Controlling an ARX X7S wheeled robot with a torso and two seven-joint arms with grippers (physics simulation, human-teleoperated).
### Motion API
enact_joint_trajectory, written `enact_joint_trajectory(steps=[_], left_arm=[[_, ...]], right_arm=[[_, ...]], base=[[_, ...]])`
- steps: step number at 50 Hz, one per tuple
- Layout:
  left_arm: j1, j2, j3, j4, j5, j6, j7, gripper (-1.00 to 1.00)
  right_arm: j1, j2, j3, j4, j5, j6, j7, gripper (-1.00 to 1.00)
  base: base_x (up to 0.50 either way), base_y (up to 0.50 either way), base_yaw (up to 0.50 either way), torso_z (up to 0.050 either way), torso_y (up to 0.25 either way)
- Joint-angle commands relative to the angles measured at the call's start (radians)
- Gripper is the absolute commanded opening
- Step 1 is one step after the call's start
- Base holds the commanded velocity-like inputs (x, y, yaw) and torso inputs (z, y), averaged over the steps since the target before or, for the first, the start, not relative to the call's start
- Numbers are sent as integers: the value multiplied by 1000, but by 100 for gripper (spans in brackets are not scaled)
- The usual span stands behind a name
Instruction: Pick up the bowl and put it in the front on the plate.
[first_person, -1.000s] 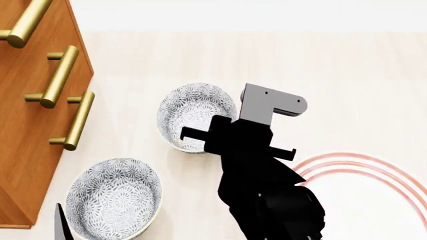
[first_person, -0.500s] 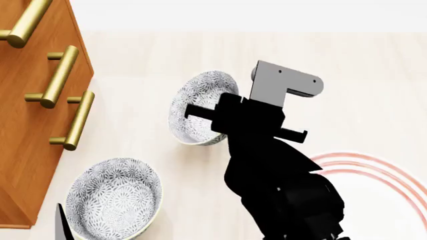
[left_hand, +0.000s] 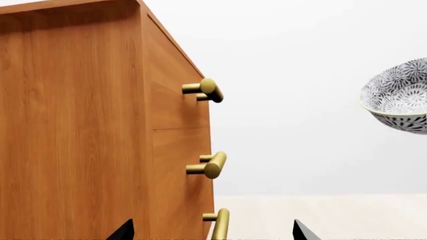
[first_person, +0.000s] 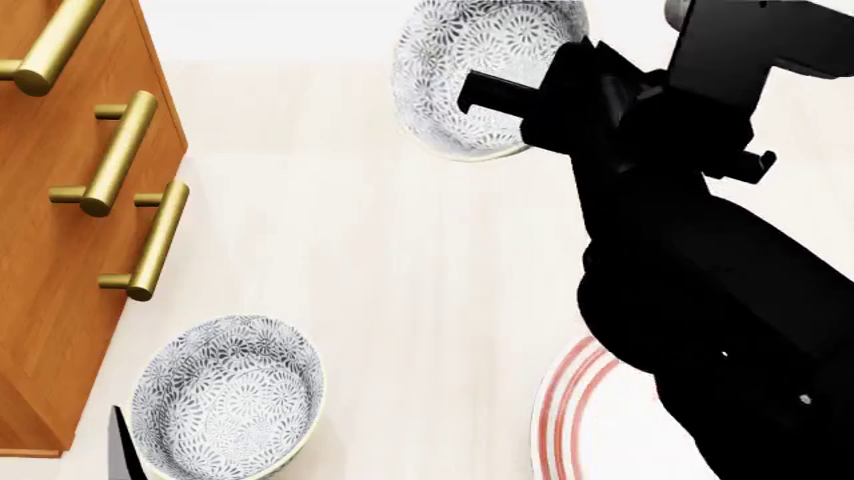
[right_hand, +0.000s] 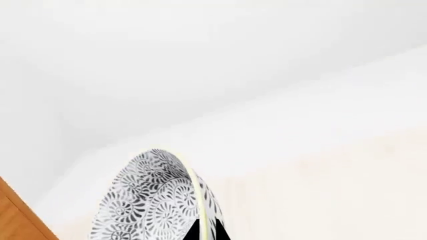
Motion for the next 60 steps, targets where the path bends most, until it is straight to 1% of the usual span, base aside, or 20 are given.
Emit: enact_joint_trajectory(steps=[1, 4, 8, 9, 10, 12, 13, 14, 15, 17, 18, 23, 27, 30, 35, 40, 44, 60], left_arm=[[1, 8, -3, -3, 6, 0, 8, 100], [2, 8, 0, -5, 6, 2, 8, 100], [3, 9, 6, -10, 6, 5, 9, 100], [6, 9, 8, -7, 8, 6, 10, 100], [6, 8, 9, -7, 8, 6, 10, 100], [6, 10, 14, -13, 6, 10, 12, 100], [6, 11, 18, -16, 4, 10, 14, 100], [6, 12, 20, -16, 4, 9, 15, 100], [8, 12, 23, -16, 2, 8, 17, 100], [10, 12, 27, -11, 4, 5, 18, 100], [13, 12, 30, -12, 4, 7, 19, 100], [12, 9, 36, -7, 7, 3, 22, 100], [14, 8, 41, -4, 14, -1, 23, 100], [15, 7, 44, -2, 16, -3, 23, 100], [14, 6, 50, -1, 18, -10, 25, 100], [13, 5, 54, 2, 19, -17, 26, 100], [10, 5, 56, -3, 17, -20, 28, 100], [10, 1, 62, 1, 15, -25, 24, 100]], right_arm=[[-36, 200, 116, -316, 101, 40, 43, -100], [-65, 249, 141, -367, 139, 41, 39, -100], [-143, 364, 201, -445, 180, 22, 16, -100], [-178, 409, 225, -469, 196, 14, 3, -100], [-180, 410, 226, -470, 197, 13, 3, -100], [-258, 483, 273, -506, 224, -14, -21, -100], [-328, 532, 308, -527, 233, -41, -38, -100], [-354, 552, 321, -537, 236, -51, -41, -100], [-451, 603, 369, -553, 239, -93, -58, -100], [-537, 639, 410, -562, 240, -130, -77, -100], [-624, 668, 454, -560, 250, -166, -102, -100], [-870, 730, 605, -542, 279, -246, -171, -100], [-1044, 732, 726, -533, 277, -268, -220, -100], [-1129, 707, 803, -515, 311, -272, -238, -100], [-1231, 643, 851, -484, 381, -265, -289, -100], [-1266, 620, 859, -485, 384, -260, -308, -100], [-1265, 592, 844, -464, 423, -261, -316, -100], [-1248, 571, 820, -406, 424, -261, -307, -100]], base=[[0, 0, 0, 0, 0], [0, 0, 0, 0, 0], [0, 0, 0, 0, 0], [0, 0, 0, 0, 0], [0, 0, 0, 0, 0], [0, 0, 0, 0, 0], [0, 0, 0, 0, 0], [0, 0, 0, 0, 0], [0, 0, 0, 0, 0], [0, 0, 0, 0, 0], [0, 0, 0, 0, 0], [0, 0, 0, 0, 0], [0, 0, 0, 0, 0], [0, 0, 0, 0, 0], [0, 0, 0, 0, 0], [0, 0, 0, 0, 0], [0, 0, 0, 0, 0], [0, 0, 0, 0, 1]])
